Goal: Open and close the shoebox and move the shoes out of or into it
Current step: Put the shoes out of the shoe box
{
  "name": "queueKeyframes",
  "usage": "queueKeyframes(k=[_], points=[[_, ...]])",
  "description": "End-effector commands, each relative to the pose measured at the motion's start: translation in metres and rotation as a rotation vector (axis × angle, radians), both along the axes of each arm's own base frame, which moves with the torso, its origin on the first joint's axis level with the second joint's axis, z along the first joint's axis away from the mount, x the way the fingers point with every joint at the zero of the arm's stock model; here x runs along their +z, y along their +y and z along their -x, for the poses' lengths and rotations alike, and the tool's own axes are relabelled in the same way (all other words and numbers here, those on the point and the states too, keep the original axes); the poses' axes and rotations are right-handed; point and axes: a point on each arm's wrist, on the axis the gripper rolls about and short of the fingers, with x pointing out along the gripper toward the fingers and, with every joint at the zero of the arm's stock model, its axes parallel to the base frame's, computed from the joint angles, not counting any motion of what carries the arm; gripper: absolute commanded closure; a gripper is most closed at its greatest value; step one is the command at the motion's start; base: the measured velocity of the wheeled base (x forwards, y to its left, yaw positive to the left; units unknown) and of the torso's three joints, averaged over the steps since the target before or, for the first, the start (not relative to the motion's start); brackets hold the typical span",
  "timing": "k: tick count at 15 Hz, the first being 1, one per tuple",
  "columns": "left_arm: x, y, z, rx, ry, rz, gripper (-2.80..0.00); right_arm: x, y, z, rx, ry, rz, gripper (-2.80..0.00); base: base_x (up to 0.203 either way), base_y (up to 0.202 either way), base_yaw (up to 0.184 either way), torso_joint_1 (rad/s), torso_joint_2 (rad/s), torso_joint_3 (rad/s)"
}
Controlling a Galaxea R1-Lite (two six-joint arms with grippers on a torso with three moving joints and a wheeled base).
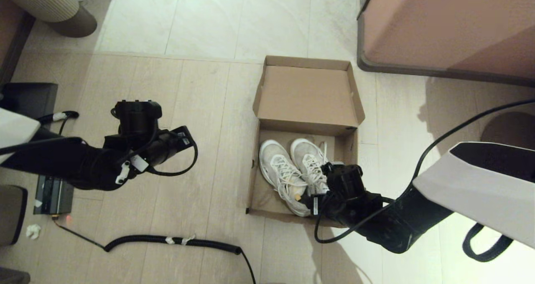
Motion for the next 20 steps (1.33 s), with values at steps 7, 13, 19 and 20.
queueKeyframes(k=[7, 13, 19, 20], points=[[0.007, 0.018, 0.018, 0.038, -0.046, 0.013, 0.00, -0.057, 0.015, -0.059, -0.053, -0.078, 0.026, -2.80, 0.000, 0.000, 0.000, 0.000, 0.00, 0.000], [-0.004, 0.021, 0.026, 0.036, -0.039, 0.016, 0.00, -0.063, 0.015, -0.073, -0.075, -0.110, 0.065, 0.00, 0.000, 0.000, 0.000, 0.000, 0.00, 0.000], [0.015, 0.032, 0.034, 0.058, -0.111, 0.027, 0.00, 0.009, 0.007, -0.055, -0.040, -0.120, 0.041, 0.00, 0.000, 0.000, 0.000, 0.000, 0.00, 0.000], [0.019, 0.034, 0.036, 0.063, -0.122, 0.028, 0.00, 0.024, 0.004, -0.048, -0.024, -0.106, 0.038, 0.00, 0.000, 0.000, 0.000, 0.000, 0.00, 0.000]])
